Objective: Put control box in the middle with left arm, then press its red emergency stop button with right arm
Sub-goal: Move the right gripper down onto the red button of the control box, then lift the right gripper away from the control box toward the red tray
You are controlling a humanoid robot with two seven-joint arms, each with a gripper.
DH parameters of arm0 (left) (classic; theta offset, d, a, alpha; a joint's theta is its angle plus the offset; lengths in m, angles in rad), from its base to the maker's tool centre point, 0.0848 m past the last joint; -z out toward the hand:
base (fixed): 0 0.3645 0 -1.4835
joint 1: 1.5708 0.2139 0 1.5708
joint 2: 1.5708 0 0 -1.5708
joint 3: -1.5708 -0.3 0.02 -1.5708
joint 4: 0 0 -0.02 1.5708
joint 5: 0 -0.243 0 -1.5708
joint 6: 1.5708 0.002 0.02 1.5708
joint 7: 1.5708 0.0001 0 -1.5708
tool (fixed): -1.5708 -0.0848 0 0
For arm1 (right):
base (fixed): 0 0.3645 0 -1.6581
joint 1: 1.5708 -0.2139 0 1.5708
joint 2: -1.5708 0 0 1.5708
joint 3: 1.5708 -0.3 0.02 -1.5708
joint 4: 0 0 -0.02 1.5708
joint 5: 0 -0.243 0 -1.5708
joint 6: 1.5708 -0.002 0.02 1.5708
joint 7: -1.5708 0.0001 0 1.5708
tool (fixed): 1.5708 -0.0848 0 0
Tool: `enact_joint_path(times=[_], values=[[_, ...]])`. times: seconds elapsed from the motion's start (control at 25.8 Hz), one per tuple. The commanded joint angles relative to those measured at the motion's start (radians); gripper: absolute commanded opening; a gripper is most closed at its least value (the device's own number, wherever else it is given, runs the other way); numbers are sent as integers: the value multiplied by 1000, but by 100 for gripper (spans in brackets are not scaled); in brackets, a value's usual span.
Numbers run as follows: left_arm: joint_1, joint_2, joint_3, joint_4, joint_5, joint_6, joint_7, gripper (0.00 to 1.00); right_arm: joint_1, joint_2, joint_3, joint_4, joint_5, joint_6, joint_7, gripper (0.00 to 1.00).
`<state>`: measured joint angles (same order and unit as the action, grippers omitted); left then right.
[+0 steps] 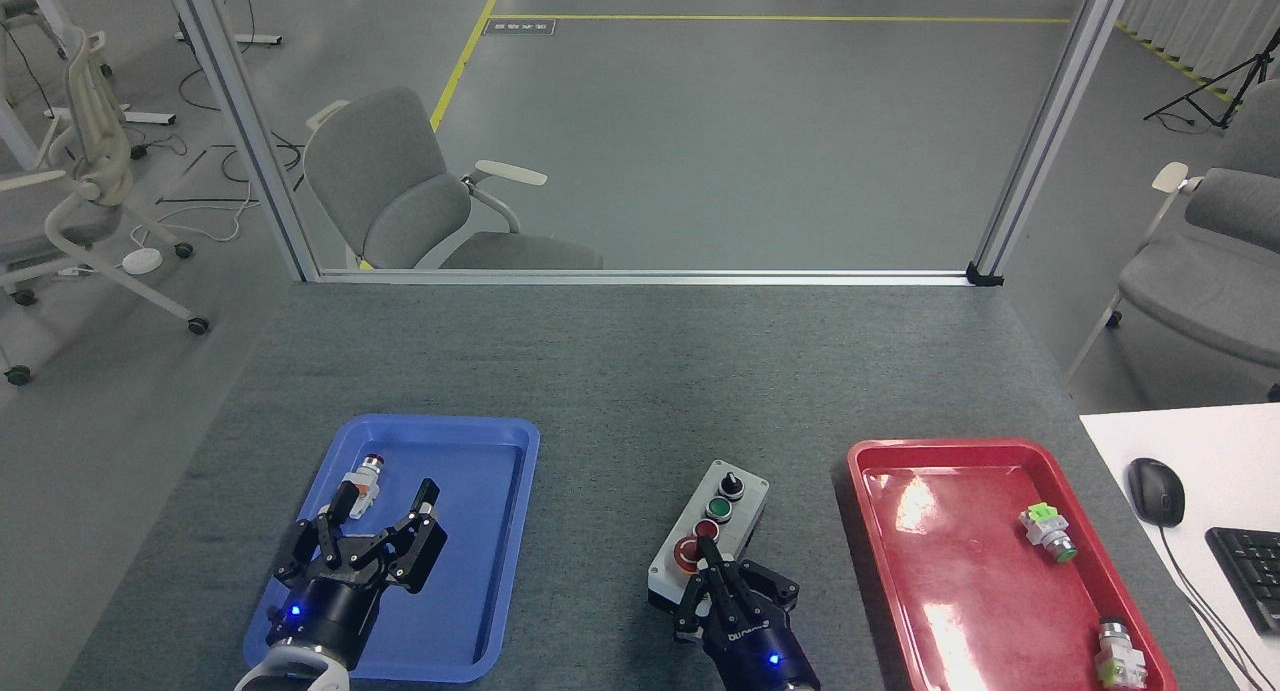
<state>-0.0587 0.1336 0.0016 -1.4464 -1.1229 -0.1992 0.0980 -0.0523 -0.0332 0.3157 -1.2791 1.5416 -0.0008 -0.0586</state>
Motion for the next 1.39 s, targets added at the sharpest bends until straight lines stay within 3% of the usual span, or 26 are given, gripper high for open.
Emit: enact_joint_path(times=[0.0, 0.19, 0.46, 0.54, 0.7, 0.81, 0.85, 1.08, 1.35], values=[[-3, -2, 0, 0, 0, 0, -4, 99, 2, -1, 8, 7, 0, -2, 13, 0], [-4, 0, 0, -12, 0, 0, -4, 99, 2, 1, 9, -16, -6, 1, 2, 0], [4, -3, -2, -54, 0, 1, -7, 99, 2, -4, -10, -167, -54, 4, -64, 2], [4, -3, -5, -49, -1, 1, -6, 99, 2, -8, -20, -172, -63, 7, -61, 17], [5, -3, -11, -32, -12, 4, -6, 99, 23, -25, -101, -172, -81, 10, -66, 69], [5, -9, -12, -8, -21, 47, -6, 99, 39, -77, -164, -172, -97, 8, -67, 94], [5, -8, -15, -5, -28, 67, -6, 99, 42, -89, -184, -172, -97, 4, -67, 97], [2, -6, -22, -17, -147, 93, -6, 99, 68, -108, -251, -172, -95, 8, -67, 98], [5, -8, -15, -28, -135, 92, -7, 99, 104, -114, -297, -172, -97, 15, -67, 98]])
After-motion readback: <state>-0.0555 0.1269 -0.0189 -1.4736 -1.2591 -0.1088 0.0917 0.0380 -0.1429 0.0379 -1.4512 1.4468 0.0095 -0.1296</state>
